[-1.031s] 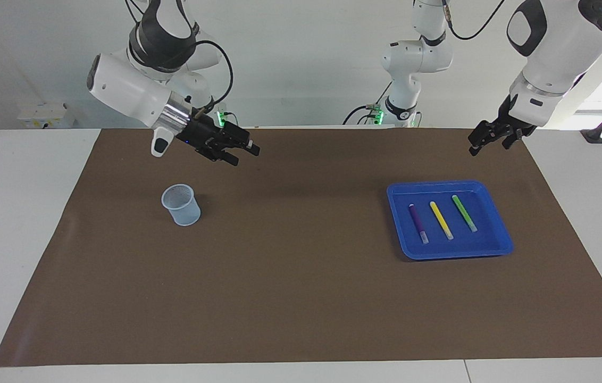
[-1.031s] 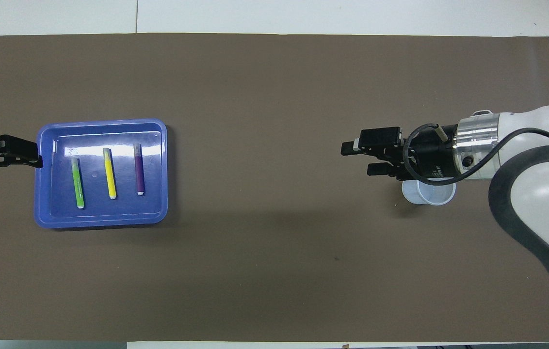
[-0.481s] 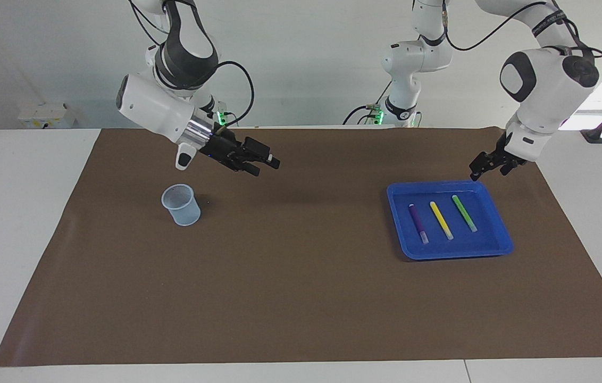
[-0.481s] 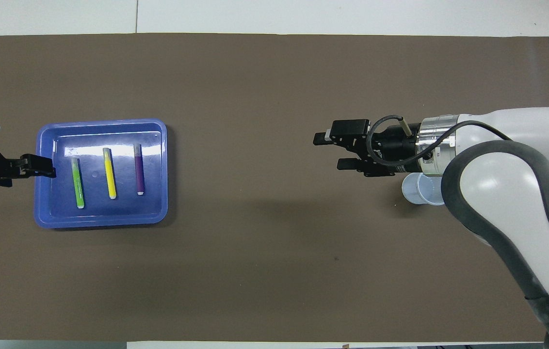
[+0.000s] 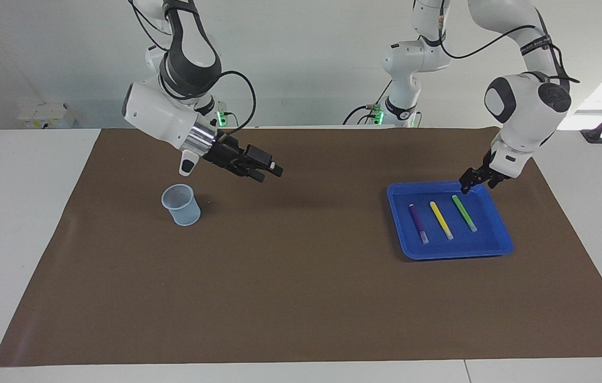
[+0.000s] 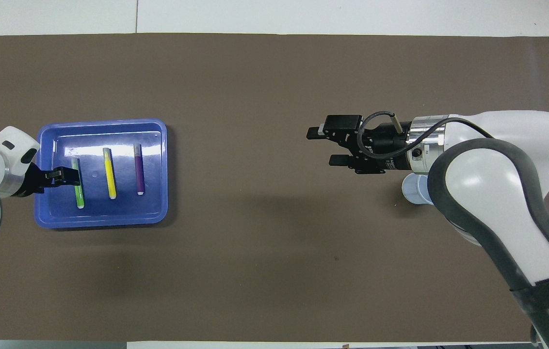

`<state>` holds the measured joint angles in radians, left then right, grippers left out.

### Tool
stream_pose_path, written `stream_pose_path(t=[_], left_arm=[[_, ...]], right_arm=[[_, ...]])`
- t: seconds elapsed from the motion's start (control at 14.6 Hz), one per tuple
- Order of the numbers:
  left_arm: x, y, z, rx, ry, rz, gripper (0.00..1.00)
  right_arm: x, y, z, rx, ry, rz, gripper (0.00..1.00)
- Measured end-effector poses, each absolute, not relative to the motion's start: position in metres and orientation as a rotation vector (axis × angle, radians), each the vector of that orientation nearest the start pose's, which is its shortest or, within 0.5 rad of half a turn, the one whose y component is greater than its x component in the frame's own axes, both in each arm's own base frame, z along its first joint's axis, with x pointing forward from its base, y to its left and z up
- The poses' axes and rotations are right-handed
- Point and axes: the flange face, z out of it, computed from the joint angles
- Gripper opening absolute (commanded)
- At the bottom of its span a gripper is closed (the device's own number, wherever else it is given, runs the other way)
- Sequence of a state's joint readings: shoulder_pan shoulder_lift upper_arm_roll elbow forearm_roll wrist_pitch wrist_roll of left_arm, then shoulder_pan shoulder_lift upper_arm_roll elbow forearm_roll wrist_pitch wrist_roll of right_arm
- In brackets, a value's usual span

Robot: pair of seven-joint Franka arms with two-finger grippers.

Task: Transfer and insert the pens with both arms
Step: 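Grasp the green pen in the tray with the left gripper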

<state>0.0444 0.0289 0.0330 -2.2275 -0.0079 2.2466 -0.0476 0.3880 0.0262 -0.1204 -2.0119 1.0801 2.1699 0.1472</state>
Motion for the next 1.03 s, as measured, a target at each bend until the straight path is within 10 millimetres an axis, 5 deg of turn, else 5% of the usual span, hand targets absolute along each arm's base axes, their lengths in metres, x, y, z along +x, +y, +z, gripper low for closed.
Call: stream_pose_path(t=[0.55,1.03], left_arm=[[0.54,0.04,0.31,-3.137,-0.194,-0.002,0.77],[0.549,0.041,0.305,-3.136,-0.188,-0.028,0.6]], right_arm=[[0.553,0.186,0.472,-2.154,0.54,0.084,1.0],[0.555,0.185,0.477,-2.151,0.537,0.073,1.0]])
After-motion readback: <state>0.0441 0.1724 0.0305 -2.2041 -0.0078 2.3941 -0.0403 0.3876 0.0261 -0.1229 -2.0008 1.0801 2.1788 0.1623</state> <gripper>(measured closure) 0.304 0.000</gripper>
